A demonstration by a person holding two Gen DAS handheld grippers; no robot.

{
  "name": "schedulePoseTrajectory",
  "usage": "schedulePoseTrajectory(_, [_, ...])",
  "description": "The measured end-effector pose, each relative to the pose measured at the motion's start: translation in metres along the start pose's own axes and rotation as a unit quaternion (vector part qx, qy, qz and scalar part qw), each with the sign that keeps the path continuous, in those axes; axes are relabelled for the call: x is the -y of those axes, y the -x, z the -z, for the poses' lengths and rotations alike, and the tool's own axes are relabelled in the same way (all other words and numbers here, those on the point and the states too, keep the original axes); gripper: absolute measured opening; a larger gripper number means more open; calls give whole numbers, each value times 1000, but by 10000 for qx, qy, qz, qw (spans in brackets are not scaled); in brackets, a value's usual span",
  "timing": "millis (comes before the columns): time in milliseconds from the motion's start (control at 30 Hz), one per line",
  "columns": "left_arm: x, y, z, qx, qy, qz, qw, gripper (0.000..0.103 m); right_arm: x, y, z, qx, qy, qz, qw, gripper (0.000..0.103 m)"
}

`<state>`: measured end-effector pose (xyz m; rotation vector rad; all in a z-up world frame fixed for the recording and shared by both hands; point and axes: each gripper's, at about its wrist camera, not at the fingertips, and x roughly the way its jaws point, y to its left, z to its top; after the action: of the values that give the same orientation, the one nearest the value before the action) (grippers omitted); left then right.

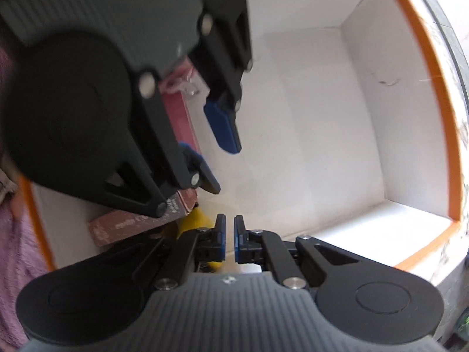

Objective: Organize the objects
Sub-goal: 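Open the left gripper releasing the cube while the right gripper releases the tape measure, then withdraw both tools from the box toward the plush toys on the table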

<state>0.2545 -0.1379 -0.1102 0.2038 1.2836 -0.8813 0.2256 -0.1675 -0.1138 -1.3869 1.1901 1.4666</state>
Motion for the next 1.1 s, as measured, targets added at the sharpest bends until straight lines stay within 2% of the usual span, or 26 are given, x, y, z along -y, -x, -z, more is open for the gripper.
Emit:
schedulePoseTrajectory(33, [-2,2,0,-24,57,-77,10000,32,0,-4,0,-33,69,-86,9999,4])
schedulePoseTrajectory(167, [-10,10,5,-50,151,79,9998,32,2,-12,0,-84,196,-344,9992,4])
schedulePoseTrajectory(333, [-7,12,10,-81,18,119,9999,33,7,-24,4,-300,272,-489,9980,4])
schedulePoseTrajectory(433, [-8,10,13,-93,17,161,9998,33,13,-30,8,-519,89,-509,9973,5])
schedulePoseTrajectory(600, [-9,11,17,-94,14,159,9998,33,16,-27,18,-479,-76,-657,9967,2])
schedulePoseTrajectory(933, [-5,29,26,56,-127,82,9999,33,18,-19,26,-388,-144,-440,9982,3])
schedulePoseTrajectory(1100, [4,53,38,259,-236,-3,9994,33,17,2,32,-230,-301,-151,9992,4])
